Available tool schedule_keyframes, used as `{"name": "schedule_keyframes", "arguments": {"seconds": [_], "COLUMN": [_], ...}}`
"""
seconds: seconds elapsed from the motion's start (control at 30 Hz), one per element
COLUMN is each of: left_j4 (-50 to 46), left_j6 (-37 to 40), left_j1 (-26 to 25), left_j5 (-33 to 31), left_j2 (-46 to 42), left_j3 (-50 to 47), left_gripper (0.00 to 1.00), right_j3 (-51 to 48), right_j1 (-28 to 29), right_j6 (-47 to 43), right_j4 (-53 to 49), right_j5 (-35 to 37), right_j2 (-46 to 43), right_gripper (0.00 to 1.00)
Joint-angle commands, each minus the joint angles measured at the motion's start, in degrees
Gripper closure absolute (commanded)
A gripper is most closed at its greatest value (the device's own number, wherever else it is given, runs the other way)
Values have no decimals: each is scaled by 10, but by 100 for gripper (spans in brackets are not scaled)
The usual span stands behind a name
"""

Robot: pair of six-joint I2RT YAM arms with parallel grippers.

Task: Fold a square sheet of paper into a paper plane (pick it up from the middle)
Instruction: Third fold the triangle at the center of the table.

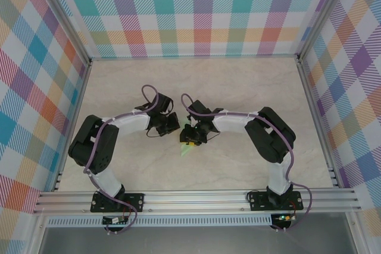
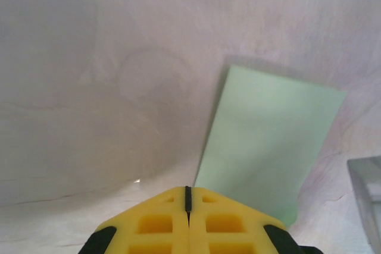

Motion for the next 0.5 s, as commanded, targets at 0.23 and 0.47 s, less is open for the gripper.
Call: {"name": "schedule_keyframes", "arguments": {"seconds": [0.23,0.47], "left_j4": [-56,-35], "left_j6": [19,16], "left_j1": [59,59], "left_j5": [-8,40], "left_j2": [-81,-106], "left_j3": [-44,-77], "left_gripper": [95,95], "right_j3": [-15,-25], "right_j1": [-1,-2], "right_j6": [-11,-14], "right_j4": [-21,-14], "right_j5": [32,37], "right_j2": [20,11], "right_gripper": [58,65]}}
